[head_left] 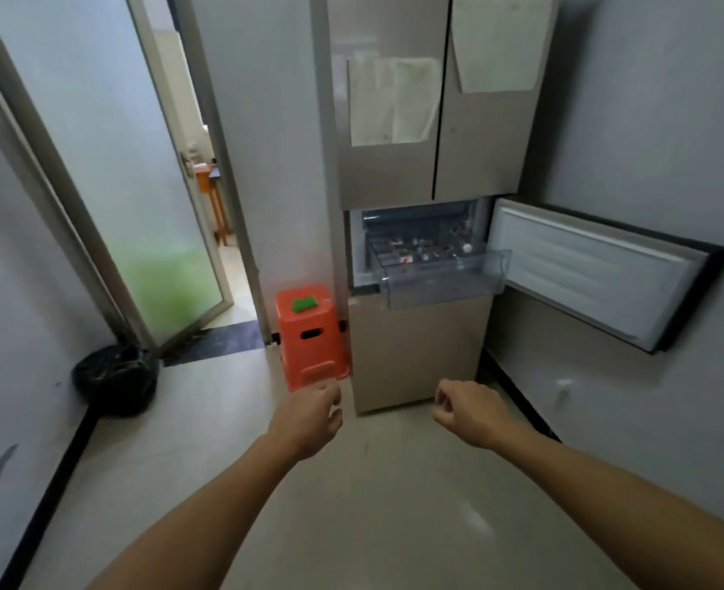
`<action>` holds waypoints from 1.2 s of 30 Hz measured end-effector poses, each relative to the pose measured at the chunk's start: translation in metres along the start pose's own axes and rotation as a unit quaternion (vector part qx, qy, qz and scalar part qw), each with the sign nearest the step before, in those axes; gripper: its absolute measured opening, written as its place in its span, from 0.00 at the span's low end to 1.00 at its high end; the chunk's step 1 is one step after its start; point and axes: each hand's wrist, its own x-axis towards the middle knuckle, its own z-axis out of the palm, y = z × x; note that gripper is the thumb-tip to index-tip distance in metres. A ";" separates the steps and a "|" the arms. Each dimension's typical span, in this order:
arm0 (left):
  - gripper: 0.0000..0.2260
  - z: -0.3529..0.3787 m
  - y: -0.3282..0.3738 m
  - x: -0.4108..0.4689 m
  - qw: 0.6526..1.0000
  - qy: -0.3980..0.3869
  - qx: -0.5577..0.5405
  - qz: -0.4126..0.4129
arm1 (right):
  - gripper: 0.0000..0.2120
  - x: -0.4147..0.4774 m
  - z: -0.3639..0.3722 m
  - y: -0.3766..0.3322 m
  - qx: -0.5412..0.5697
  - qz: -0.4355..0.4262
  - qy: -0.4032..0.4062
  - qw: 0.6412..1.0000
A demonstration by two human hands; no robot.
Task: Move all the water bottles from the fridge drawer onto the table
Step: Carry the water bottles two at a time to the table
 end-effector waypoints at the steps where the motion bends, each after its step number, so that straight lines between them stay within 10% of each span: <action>1: 0.06 0.005 0.001 0.027 1.000 -0.003 -0.004 0.015 | 0.09 0.017 -0.004 0.014 0.003 0.013 0.007 1.000; 18: 0.08 0.052 0.031 0.385 0.981 -0.080 0.019 0.178 | 0.08 0.241 -0.051 0.188 0.071 0.184 0.053 0.979; 36: 0.07 0.125 0.046 0.631 0.996 -0.068 -0.005 0.060 | 0.10 0.524 -0.094 0.350 0.207 0.145 0.050 0.966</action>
